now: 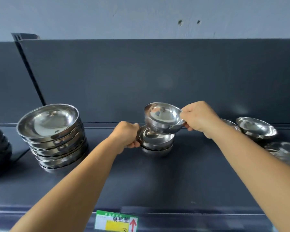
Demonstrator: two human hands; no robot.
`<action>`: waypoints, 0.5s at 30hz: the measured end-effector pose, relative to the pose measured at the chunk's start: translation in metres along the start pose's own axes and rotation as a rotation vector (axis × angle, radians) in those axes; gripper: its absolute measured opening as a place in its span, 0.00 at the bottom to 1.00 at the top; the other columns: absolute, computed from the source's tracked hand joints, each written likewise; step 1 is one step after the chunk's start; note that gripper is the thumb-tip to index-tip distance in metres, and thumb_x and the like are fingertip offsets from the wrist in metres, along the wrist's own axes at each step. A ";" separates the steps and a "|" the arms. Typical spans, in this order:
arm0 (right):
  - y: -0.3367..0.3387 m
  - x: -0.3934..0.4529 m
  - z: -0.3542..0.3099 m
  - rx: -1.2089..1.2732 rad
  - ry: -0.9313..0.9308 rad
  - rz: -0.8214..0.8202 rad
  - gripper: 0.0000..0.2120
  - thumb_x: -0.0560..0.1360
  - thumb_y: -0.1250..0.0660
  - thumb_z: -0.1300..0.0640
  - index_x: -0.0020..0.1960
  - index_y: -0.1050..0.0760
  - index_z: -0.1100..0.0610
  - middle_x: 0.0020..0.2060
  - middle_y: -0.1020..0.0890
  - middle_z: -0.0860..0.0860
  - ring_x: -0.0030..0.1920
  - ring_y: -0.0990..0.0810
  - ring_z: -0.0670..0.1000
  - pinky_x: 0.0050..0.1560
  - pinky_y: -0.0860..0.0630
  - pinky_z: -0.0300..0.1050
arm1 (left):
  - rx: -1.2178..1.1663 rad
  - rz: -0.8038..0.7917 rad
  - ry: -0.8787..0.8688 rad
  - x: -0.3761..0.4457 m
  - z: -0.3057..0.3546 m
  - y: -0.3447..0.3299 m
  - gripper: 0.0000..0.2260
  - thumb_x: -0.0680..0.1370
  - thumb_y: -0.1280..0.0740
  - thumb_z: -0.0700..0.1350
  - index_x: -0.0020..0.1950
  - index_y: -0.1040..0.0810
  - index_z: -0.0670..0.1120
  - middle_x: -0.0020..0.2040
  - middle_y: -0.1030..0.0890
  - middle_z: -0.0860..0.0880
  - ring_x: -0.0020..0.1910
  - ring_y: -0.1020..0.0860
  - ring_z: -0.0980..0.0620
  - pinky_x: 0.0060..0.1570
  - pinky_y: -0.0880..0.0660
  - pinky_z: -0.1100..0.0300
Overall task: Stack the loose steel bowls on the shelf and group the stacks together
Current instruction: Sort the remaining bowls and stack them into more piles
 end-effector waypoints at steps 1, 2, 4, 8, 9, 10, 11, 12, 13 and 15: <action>-0.007 -0.002 -0.002 -0.014 0.003 -0.022 0.13 0.71 0.41 0.65 0.46 0.18 0.66 0.34 0.16 0.57 0.27 0.21 0.52 0.35 0.25 0.43 | -0.020 0.014 -0.010 0.000 0.002 0.003 0.19 0.81 0.47 0.50 0.47 0.23 0.38 0.30 0.21 0.42 0.23 0.30 0.49 0.26 0.33 0.64; -0.013 -0.004 -0.003 -0.026 0.007 -0.039 0.13 0.71 0.42 0.65 0.46 0.18 0.66 0.34 0.16 0.58 0.27 0.21 0.52 0.36 0.25 0.43 | -0.037 0.031 -0.031 -0.001 0.005 0.006 0.22 0.81 0.48 0.53 0.49 0.23 0.37 0.35 0.19 0.40 0.26 0.29 0.47 0.29 0.33 0.62; -0.022 -0.007 -0.003 -0.051 0.004 -0.064 0.14 0.71 0.42 0.65 0.46 0.19 0.66 0.37 0.15 0.60 0.29 0.20 0.53 0.37 0.25 0.43 | -0.036 0.050 -0.097 -0.005 0.015 0.011 0.22 0.80 0.50 0.56 0.45 0.25 0.41 0.39 0.21 0.41 0.29 0.30 0.46 0.31 0.33 0.60; -0.031 -0.015 0.000 -0.092 -0.018 -0.085 0.14 0.72 0.42 0.65 0.47 0.19 0.67 0.40 0.15 0.62 0.33 0.18 0.56 0.37 0.25 0.43 | 0.198 0.108 -0.256 -0.016 0.032 0.012 0.18 0.80 0.45 0.51 0.33 0.37 0.44 0.28 0.34 0.48 0.29 0.36 0.48 0.31 0.37 0.59; -0.033 -0.017 0.001 -0.101 -0.025 -0.086 0.14 0.72 0.43 0.65 0.47 0.19 0.67 0.40 0.15 0.62 0.35 0.16 0.57 0.37 0.25 0.43 | 0.249 0.118 -0.281 -0.016 0.032 0.011 0.18 0.80 0.45 0.48 0.31 0.40 0.44 0.27 0.36 0.48 0.28 0.38 0.49 0.29 0.40 0.60; -0.034 -0.019 0.002 -0.115 -0.030 -0.089 0.14 0.72 0.43 0.65 0.47 0.19 0.67 0.39 0.15 0.62 0.38 0.15 0.59 0.37 0.24 0.44 | 0.286 0.120 -0.294 -0.016 0.031 0.010 0.18 0.80 0.44 0.46 0.30 0.41 0.45 0.27 0.37 0.49 0.27 0.40 0.50 0.28 0.42 0.60; -0.036 -0.021 0.003 -0.128 -0.034 -0.092 0.13 0.72 0.43 0.64 0.44 0.20 0.67 0.39 0.15 0.61 0.39 0.15 0.59 0.37 0.24 0.44 | 0.309 0.117 -0.296 -0.014 0.029 0.008 0.18 0.80 0.44 0.44 0.30 0.41 0.44 0.27 0.37 0.49 0.27 0.41 0.50 0.27 0.43 0.60; -0.037 -0.023 0.004 -0.135 -0.036 -0.090 0.12 0.73 0.43 0.64 0.41 0.21 0.65 0.37 0.16 0.60 0.37 0.16 0.59 0.36 0.26 0.44 | 0.325 0.114 -0.296 -0.013 0.027 0.007 0.18 0.79 0.44 0.43 0.30 0.41 0.44 0.27 0.37 0.49 0.27 0.41 0.50 0.27 0.43 0.60; -0.038 -0.024 0.006 -0.135 -0.037 -0.085 0.10 0.73 0.43 0.63 0.38 0.24 0.61 0.35 0.18 0.58 0.35 0.19 0.58 0.35 0.29 0.44 | 0.338 0.111 -0.295 -0.011 0.026 0.006 0.18 0.80 0.44 0.43 0.30 0.41 0.44 0.27 0.37 0.49 0.27 0.41 0.50 0.27 0.43 0.60; -0.037 -0.027 0.006 -0.132 -0.028 -0.061 0.10 0.73 0.43 0.62 0.34 0.31 0.57 0.32 0.25 0.55 0.33 0.27 0.54 0.32 0.36 0.43 | 0.373 0.106 -0.303 -0.010 0.026 0.005 0.18 0.80 0.45 0.44 0.30 0.40 0.44 0.27 0.35 0.49 0.27 0.39 0.50 0.27 0.42 0.60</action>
Point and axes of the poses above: each hand's wrist, its own x-axis towards the middle knuckle, its own y-axis out of the back of the hand, z = x × y, the point moved 9 cm from there along x, towards the middle knuckle
